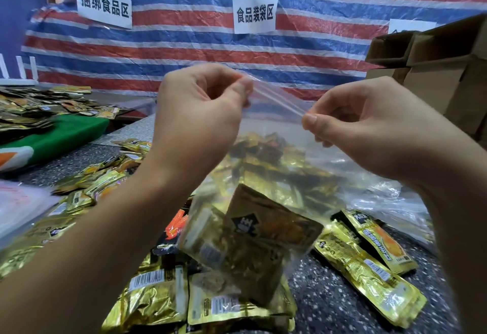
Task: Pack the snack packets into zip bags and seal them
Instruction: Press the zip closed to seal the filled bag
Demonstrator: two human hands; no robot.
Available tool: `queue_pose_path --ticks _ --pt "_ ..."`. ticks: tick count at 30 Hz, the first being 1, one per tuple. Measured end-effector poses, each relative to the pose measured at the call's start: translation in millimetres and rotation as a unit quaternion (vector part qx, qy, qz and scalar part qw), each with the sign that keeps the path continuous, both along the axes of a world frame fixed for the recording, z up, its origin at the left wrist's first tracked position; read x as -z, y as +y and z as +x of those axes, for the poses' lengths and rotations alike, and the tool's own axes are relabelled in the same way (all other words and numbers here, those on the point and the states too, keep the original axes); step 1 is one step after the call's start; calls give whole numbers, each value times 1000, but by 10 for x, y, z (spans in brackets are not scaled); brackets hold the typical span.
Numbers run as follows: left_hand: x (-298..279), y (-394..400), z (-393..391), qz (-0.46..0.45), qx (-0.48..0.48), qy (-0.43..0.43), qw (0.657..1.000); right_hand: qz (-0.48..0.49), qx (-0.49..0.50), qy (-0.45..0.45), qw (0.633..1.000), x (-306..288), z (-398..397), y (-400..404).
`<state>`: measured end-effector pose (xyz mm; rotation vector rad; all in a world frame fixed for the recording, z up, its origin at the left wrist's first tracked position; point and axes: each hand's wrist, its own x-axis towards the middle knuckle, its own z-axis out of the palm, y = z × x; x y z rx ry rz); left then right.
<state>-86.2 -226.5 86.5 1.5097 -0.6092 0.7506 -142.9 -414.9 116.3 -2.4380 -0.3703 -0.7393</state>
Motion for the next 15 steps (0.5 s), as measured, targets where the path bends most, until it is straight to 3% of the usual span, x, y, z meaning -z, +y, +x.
queue_pose_path --ticks 5,15 --pt "0 40 53 -48 -61 -47 996 -13 8 -22 1000 -3 1 -45" --pt "6 185 320 -84 -97 -14 992 -76 47 -45 995 77 167 -146"
